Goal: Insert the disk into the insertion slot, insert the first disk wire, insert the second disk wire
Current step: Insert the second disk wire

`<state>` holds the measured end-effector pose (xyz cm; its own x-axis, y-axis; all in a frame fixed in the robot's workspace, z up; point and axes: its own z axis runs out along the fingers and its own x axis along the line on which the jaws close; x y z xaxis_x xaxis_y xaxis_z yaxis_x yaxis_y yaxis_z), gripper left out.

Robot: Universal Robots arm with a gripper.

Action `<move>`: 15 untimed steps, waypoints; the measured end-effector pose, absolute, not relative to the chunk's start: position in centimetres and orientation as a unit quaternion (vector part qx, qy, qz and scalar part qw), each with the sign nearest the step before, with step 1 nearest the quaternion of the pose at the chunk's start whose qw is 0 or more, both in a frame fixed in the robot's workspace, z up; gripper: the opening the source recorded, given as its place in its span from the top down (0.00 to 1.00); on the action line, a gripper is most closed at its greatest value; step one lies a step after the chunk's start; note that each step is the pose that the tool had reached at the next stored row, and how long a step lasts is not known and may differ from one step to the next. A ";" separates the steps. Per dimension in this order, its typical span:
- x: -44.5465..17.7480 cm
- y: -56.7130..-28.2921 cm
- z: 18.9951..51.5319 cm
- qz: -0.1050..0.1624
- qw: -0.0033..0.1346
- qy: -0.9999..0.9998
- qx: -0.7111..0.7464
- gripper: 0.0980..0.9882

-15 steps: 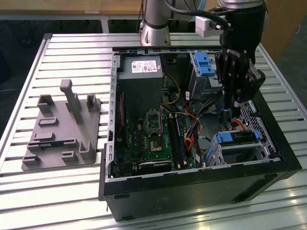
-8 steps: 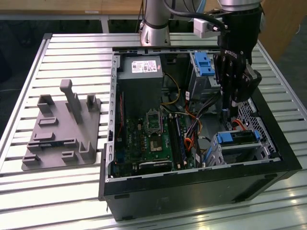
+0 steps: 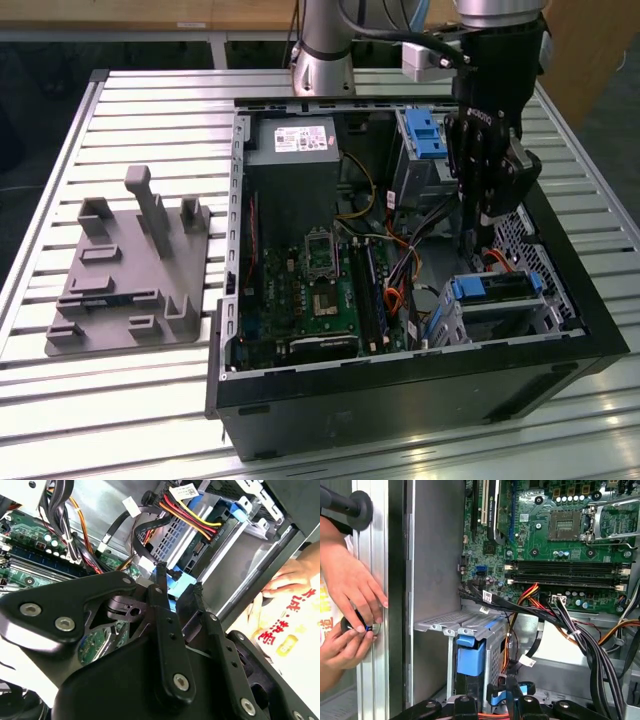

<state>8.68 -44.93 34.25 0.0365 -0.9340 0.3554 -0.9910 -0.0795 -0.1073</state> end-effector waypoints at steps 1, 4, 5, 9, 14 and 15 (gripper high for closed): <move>8.7 -44.9 34.2 0.170 0.085 -0.673 0.715 0.71; 8.7 -44.5 34.2 0.175 0.090 -0.672 0.714 0.71; 8.7 -44.3 34.1 0.177 0.092 -0.671 0.714 0.71; 8.7 -44.2 34.0 0.181 0.097 -0.670 0.713 0.71; 8.7 -44.2 34.0 0.182 0.098 -0.670 0.713 0.71; 8.7 -44.2 33.9 0.183 0.098 -0.670 0.713 0.71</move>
<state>8.69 -44.22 33.93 0.0356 -0.9196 0.3911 -0.9909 -0.0833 -0.1056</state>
